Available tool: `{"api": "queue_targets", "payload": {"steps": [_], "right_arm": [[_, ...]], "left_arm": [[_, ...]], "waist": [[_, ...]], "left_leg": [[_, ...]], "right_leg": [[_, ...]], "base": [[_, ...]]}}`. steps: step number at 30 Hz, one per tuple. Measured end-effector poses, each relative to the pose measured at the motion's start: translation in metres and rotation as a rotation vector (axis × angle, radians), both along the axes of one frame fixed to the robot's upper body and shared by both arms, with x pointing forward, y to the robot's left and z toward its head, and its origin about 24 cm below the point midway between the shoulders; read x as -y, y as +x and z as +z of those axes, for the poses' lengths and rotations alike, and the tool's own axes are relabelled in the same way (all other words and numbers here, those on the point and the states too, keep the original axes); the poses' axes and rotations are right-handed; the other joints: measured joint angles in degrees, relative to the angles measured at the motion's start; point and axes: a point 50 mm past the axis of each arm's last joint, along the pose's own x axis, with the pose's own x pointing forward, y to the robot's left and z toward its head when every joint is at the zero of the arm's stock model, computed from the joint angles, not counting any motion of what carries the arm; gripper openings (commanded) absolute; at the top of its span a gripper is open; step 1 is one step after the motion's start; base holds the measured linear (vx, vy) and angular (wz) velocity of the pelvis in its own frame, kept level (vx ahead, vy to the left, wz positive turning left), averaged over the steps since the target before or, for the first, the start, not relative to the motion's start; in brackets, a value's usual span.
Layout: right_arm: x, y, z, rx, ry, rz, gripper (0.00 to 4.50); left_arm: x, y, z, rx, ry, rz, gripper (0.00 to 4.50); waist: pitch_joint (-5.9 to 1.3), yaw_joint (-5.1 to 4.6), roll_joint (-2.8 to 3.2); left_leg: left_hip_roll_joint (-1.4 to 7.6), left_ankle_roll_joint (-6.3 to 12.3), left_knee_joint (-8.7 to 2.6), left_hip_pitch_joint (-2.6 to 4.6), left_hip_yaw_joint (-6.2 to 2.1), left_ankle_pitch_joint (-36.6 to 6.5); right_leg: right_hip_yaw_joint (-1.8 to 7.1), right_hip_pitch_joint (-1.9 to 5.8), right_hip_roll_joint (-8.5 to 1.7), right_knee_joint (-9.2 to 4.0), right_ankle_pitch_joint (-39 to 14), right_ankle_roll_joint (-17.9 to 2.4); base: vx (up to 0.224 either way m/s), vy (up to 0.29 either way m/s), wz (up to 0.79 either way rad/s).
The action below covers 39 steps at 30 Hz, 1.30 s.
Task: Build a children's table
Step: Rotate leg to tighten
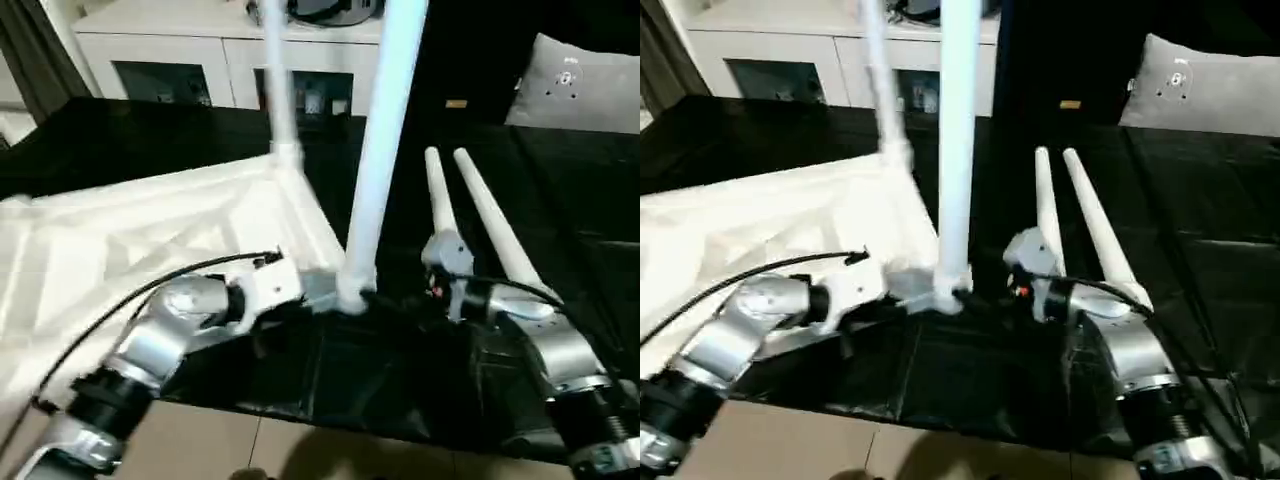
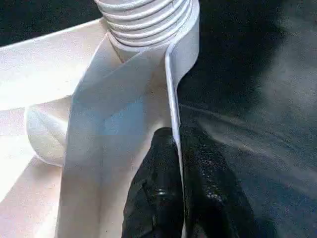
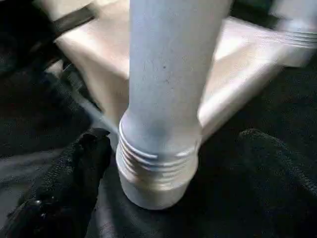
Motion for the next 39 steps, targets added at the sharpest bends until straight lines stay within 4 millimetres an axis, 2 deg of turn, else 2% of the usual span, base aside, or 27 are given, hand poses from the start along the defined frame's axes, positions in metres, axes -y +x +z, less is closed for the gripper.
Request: {"api": "queue_targets", "payload": {"steps": [3,9,11,23,29,36,39], "right_arm": [[-0.002,-0.004,-0.002,-0.022,-0.025,0.067,4.43],[-0.008,-0.009,-0.007,-0.082,-0.039,0.150,4.28],[-0.008,-0.010,-0.007,-0.095,-0.039,0.173,3.99],[-0.016,-0.015,-0.011,-0.164,0.013,0.235,3.11],[-0.017,-0.015,-0.012,-0.175,0.021,0.236,2.79],[-0.022,-0.019,-0.016,-0.225,0.075,0.201,2.74],[-0.028,-0.020,-0.019,-0.225,0.096,0.152,2.74]], "left_arm": [[-0.001,-0.003,0.001,-0.005,0.010,-0.072,0.00],[-0.009,-0.007,0.003,-0.036,0.035,-0.159,0.00],[-0.009,-0.008,0.003,-0.044,0.037,-0.180,0.00],[-0.007,-0.009,0.003,-0.050,0.040,-0.230,0.00],[-0.008,-0.009,0.003,-0.051,0.042,-0.230,0.00],[-0.009,-0.010,0.002,-0.077,0.031,-0.214,0.00],[-0.010,-0.011,0.001,-0.100,0.013,-0.176,0.00]], "waist": [[0.00,0.55,-0.03],[0.01,0.67,-0.09],[0.01,0.86,-0.09],[-0.03,1.87,-0.14],[-0.04,1.85,-0.17],[-0.25,1.86,-0.51],[-0.30,1.58,-0.57]], "left_leg": [[-0.01,0.02,0.01,0.02,0.01,0.0],[0.01,0.02,-0.01,0.00,0.05,0.0],[0.01,0.02,0.02,0.00,0.06,0.0],[0.03,0.02,0.07,0.04,0.07,0.0],[0.03,0.02,0.07,0.03,0.08,0.0],[0.04,0.02,0.06,0.06,0.09,0.0],[0.04,-0.09,0.06,0.19,0.12,0.0]], "right_leg": [[0.02,-0.02,-0.01,0.00,0.0,0.0],[0.03,-0.03,0.00,0.06,0.0,0.0],[0.04,-0.02,0.00,0.06,0.0,0.0],[0.05,-0.03,0.00,0.10,0.0,0.0],[0.06,-0.02,0.00,0.11,0.0,0.0],[0.06,0.03,0.00,0.12,0.0,0.0],[0.08,0.12,0.00,0.16,0.0,0.0]], "base": [[0.000,0.000,0.00],[0.000,0.000,0.00],[0.000,0.000,0.00],[0.000,0.000,0.00],[0.000,0.000,0.00],[0.000,0.000,0.00],[0.000,0.000,0.00]]}}
